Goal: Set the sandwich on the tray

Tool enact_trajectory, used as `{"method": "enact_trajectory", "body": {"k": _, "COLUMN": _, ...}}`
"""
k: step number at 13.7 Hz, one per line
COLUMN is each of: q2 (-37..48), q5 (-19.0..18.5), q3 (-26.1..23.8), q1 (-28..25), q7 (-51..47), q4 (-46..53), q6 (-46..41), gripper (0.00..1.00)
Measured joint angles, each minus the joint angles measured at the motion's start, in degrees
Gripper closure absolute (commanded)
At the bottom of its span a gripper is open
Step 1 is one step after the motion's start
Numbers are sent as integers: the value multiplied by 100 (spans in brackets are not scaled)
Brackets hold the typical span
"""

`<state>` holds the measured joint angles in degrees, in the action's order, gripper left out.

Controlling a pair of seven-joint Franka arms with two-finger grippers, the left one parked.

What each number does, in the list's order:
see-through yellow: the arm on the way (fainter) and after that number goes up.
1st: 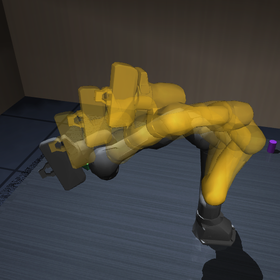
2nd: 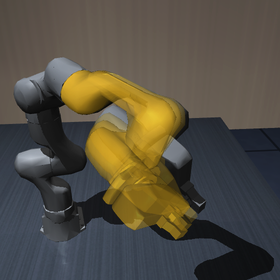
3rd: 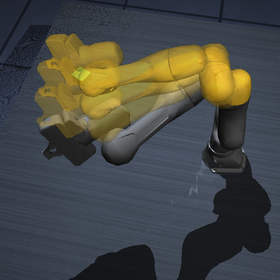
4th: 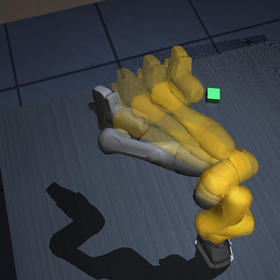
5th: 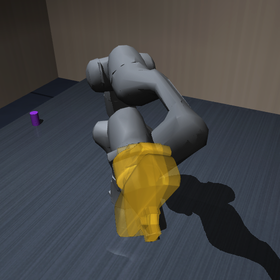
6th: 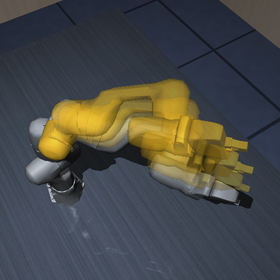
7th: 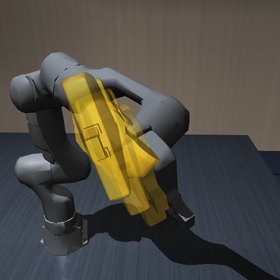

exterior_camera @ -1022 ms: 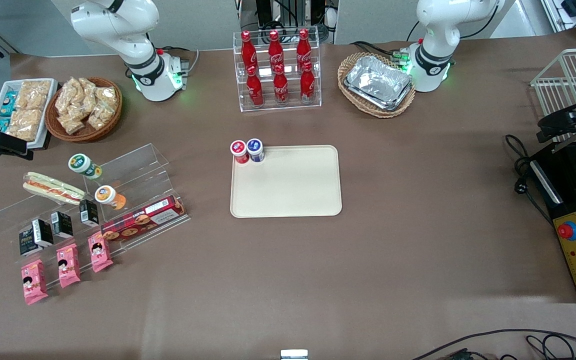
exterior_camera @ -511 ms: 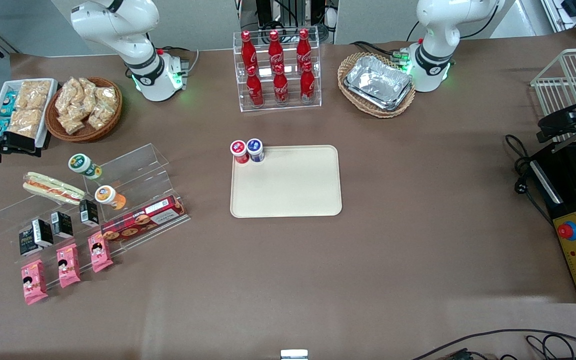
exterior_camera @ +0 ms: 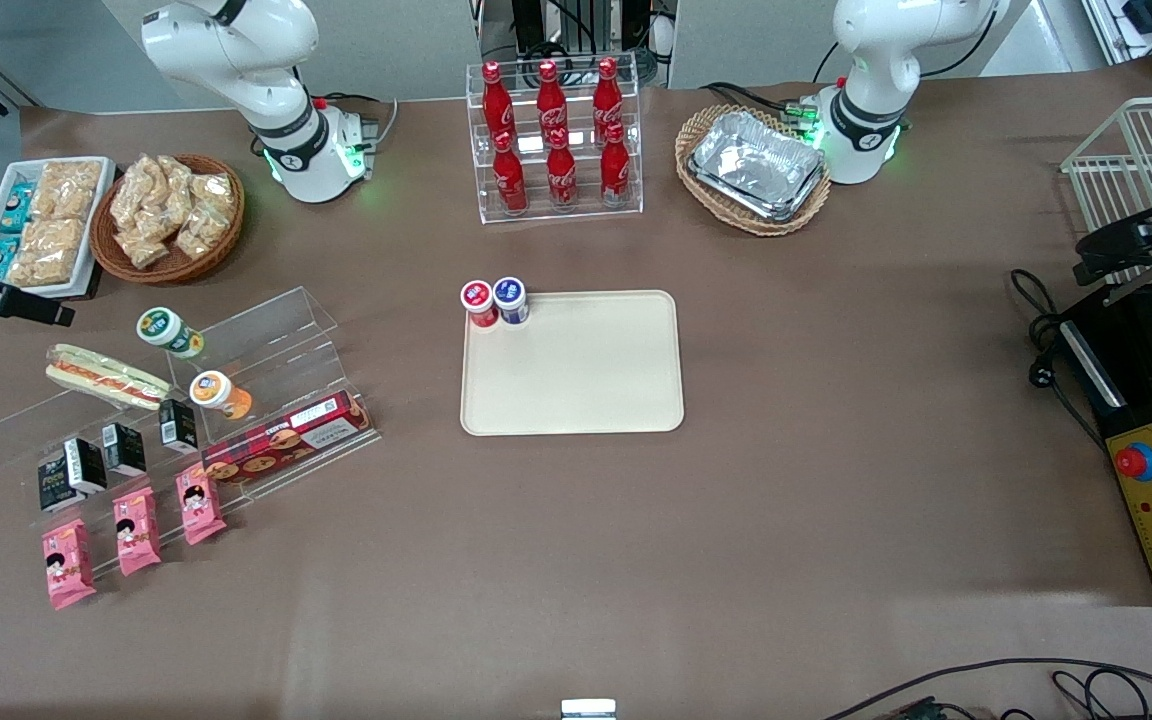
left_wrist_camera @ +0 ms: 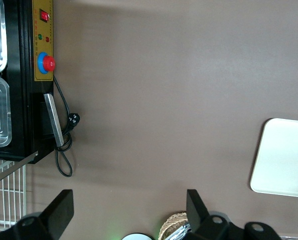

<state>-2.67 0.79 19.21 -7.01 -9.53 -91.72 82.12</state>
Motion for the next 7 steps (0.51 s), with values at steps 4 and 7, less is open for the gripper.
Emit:
{"method": "enact_trajectory", "body": {"k": 4, "q2": -1, "q5": 224, "q3": -6, "q1": 0, "q7": -1376, "q4": -7, "q6": -15, "gripper": 0}}
{"method": "enact_trajectory", "body": {"k": 7, "q2": -2, "q5": 272, "q3": 14, "q1": 8, "q7": -1595, "q4": -8, "q6": -16, "gripper": 0}}
